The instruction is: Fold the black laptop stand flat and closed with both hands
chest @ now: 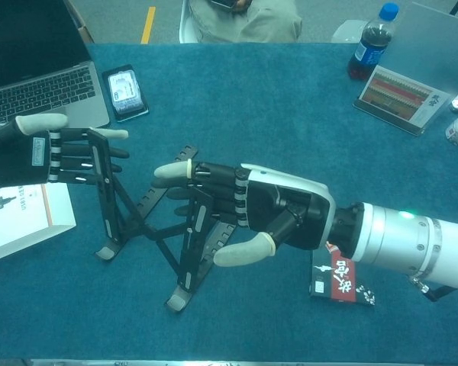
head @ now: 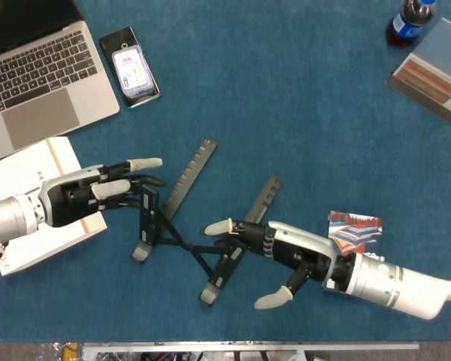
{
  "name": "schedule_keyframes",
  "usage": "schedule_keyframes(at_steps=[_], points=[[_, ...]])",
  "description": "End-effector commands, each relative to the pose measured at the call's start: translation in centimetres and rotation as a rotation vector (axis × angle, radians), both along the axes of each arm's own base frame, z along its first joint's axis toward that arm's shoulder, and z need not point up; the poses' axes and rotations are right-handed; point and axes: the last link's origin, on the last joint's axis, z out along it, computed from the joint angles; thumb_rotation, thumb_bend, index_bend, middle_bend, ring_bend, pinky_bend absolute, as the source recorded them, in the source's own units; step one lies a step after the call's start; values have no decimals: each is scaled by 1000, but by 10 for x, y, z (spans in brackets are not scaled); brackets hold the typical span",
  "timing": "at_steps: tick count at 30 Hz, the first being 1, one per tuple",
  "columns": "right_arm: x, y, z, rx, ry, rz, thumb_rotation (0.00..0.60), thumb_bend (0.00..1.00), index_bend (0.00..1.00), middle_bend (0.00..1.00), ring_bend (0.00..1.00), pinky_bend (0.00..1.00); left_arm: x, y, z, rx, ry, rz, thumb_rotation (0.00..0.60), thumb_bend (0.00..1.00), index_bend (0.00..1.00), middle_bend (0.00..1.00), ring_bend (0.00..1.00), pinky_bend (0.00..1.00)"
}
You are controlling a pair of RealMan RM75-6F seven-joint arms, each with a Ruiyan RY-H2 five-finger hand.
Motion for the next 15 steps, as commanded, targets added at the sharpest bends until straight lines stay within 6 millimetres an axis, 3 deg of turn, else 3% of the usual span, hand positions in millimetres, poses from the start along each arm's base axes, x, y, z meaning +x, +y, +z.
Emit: schedule_keyframes(at_steps=[1, 15], points=[[-1, 0, 0, 0, 1, -1, 600, 71, 135, 82, 0, 48, -2, -2, 1, 0, 0, 3, 402, 246, 45, 165, 136, 178], [-4, 0, 0, -1, 11, 0, 600, 71, 134, 82, 0, 48, -6, -5, 7, 6, 6, 4, 400, 246, 41, 164, 136, 178]])
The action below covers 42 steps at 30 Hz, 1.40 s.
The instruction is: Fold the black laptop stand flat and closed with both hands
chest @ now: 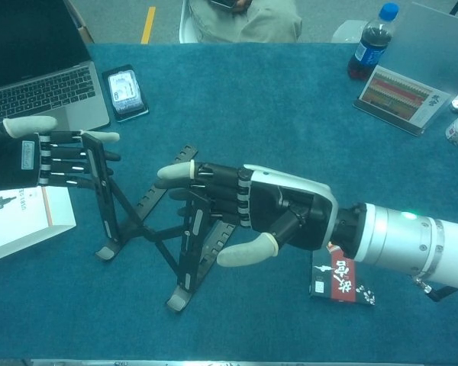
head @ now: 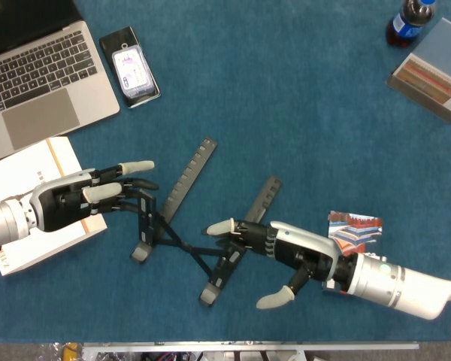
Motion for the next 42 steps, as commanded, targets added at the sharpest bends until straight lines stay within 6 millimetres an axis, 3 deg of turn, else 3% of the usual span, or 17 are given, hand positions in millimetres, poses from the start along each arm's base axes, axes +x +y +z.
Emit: schedule_keyframes(at_steps=[1, 16, 33, 42], points=[[-1, 0, 0, -1, 2, 1, 600, 71, 135, 82, 0, 48, 1, 0, 0, 1, 2, -4, 398, 246, 41, 164, 136, 178], [-8, 0, 2, -28, 36, 7, 600, 71, 135, 82, 0, 48, -3, 1, 2, 9, 12, 9, 401, 246, 40, 165, 136, 178], [-2, 3, -1, -7, 32, 20, 600, 71, 134, 82, 0, 48, 0, 3, 6, 9, -1, -5, 400, 246, 40, 166, 137, 178], [-5, 0, -2, -6, 40, 7, 600, 71, 134, 82, 0, 48, 1, -4, 7, -8, -17, -20, 399, 246, 75, 244, 195, 178]])
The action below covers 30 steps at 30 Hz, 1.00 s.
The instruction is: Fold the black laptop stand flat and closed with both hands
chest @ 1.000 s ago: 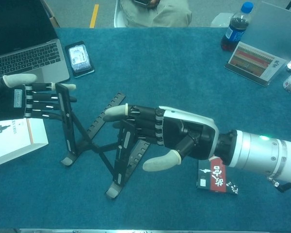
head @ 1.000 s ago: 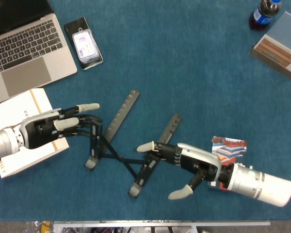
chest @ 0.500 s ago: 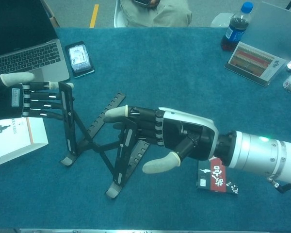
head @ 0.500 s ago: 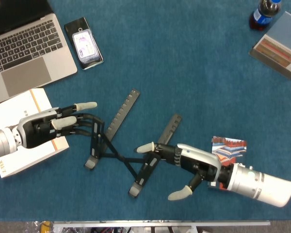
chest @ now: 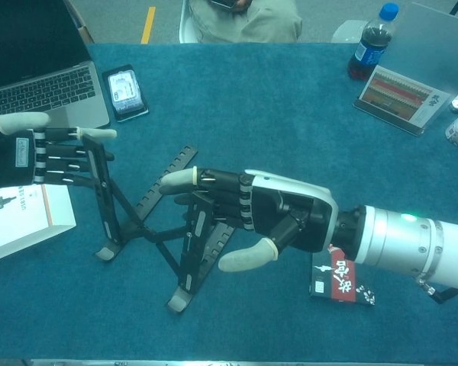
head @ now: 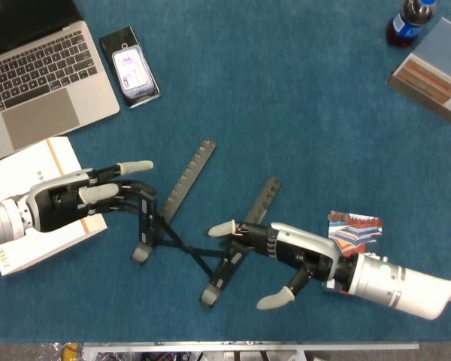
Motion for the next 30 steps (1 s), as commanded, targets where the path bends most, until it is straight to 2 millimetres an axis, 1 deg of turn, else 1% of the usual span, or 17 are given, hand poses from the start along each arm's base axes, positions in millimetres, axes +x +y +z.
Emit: schedule_keyframes(at_steps=[1, 2, 5, 6, 17, 25, 30], points=[[-1, -1, 0, 1, 1, -3, 600, 71, 134, 82, 0, 48, 1, -2, 1, -3, -7, -7, 400, 246, 92, 255, 207, 178], [-1, -1, 0, 1, 1, -4, 600, 71, 134, 82, 0, 48, 2, -3, 1, -3, -9, -10, 399, 246, 103, 265, 218, 187], [-3, -2, 0, -3, 0, -8, 600, 71, 134, 82, 0, 48, 3, -5, 1, -4, -14, -18, 400, 246, 116, 291, 247, 262], [-3, -3, 1, -5, 0, -9, 600, 71, 134, 82, 0, 48, 3, -5, 1, -5, -12, -22, 400, 246, 116, 292, 249, 267], [-9, -3, 3, -16, 10, -13, 600, 71, 134, 82, 0, 48, 3, -4, 1, -5, -4, -16, 402, 246, 116, 295, 258, 267], [-19, -4, 7, -32, 33, -25, 600, 71, 134, 82, 0, 48, 1, -4, 1, -1, 1, -9, 400, 246, 116, 295, 257, 268], [-23, -3, 5, -27, 37, -31, 600, 71, 133, 82, 0, 47, 0, -3, 1, -2, 3, -4, 401, 246, 116, 295, 258, 268]])
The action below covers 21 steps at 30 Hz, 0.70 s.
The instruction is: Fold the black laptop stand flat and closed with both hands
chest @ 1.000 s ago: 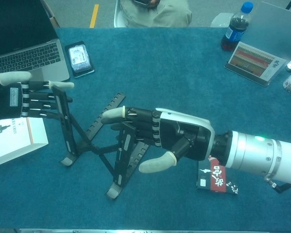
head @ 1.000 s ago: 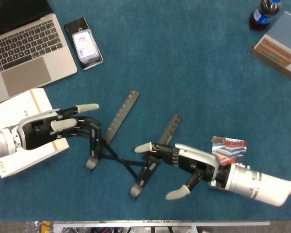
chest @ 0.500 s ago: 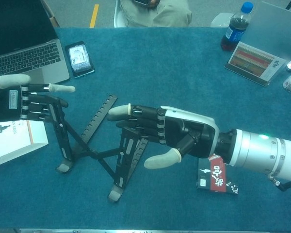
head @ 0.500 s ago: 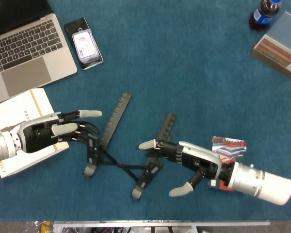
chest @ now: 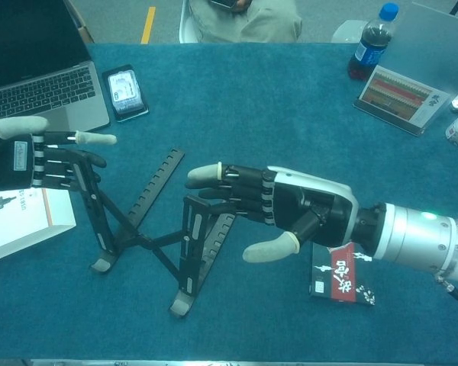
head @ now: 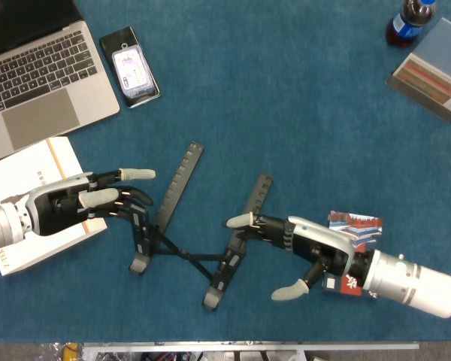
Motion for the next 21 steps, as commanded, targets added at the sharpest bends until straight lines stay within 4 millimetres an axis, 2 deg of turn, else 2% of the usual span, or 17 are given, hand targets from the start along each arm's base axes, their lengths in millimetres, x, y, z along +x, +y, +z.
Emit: schedule_keyframes(at_steps=[1, 21], points=[[-2, 1, -2, 6, 1, -3, 600, 71, 133, 82, 0, 47, 0, 1, 0, 1, 0, 1, 400, 246, 116, 295, 258, 267], [-2, 9, -22, 43, 14, 32, 600, 75, 134, 82, 0, 47, -2, 4, 5, 20, 18, 11, 400, 246, 115, 295, 258, 268]])
